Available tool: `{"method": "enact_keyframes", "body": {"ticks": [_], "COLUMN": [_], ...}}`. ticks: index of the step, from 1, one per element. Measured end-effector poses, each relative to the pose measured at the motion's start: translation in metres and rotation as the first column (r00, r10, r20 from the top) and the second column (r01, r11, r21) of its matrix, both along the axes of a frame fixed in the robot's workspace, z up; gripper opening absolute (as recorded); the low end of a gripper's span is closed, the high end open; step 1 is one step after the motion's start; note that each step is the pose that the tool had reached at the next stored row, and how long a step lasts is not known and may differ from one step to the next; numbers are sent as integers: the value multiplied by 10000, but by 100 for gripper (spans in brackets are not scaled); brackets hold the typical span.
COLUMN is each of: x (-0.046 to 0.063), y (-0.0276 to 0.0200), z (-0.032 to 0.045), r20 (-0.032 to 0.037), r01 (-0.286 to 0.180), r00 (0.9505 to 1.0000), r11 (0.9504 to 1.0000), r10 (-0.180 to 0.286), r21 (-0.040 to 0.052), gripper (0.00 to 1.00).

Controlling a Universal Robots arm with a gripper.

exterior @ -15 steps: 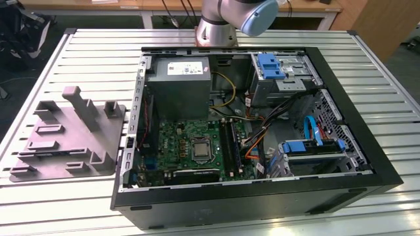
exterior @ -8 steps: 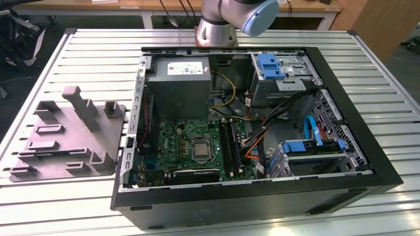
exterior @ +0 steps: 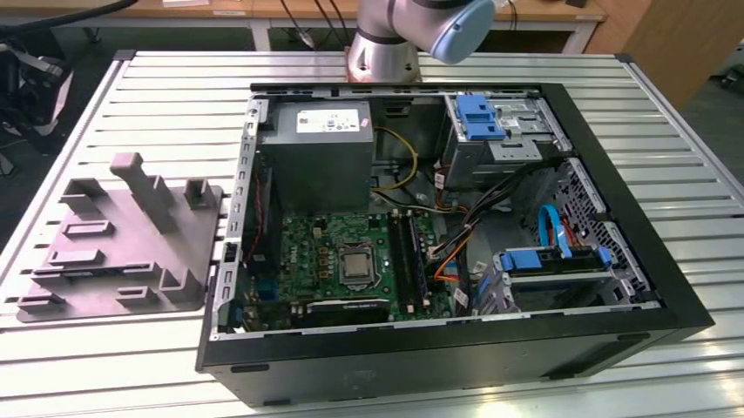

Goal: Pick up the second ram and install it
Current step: 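Reach for the second ram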

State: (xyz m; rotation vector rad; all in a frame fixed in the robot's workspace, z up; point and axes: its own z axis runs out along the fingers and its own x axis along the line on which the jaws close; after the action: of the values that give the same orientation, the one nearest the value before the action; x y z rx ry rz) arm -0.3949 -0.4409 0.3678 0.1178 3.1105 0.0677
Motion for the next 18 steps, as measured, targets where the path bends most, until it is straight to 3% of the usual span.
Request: {"method": "enact_keyframes", "body": {"ticks": [11, 18], "x": [-26, -33], "y": [-226, -331], "z": [-114, -220], "r20": [-3, -1], "r01": [0, 1], "r00": [10000, 10000], "r11": [10000, 10000], "r10": [0, -1], "r21": [-1, 0], "gripper": [10, 10]}}
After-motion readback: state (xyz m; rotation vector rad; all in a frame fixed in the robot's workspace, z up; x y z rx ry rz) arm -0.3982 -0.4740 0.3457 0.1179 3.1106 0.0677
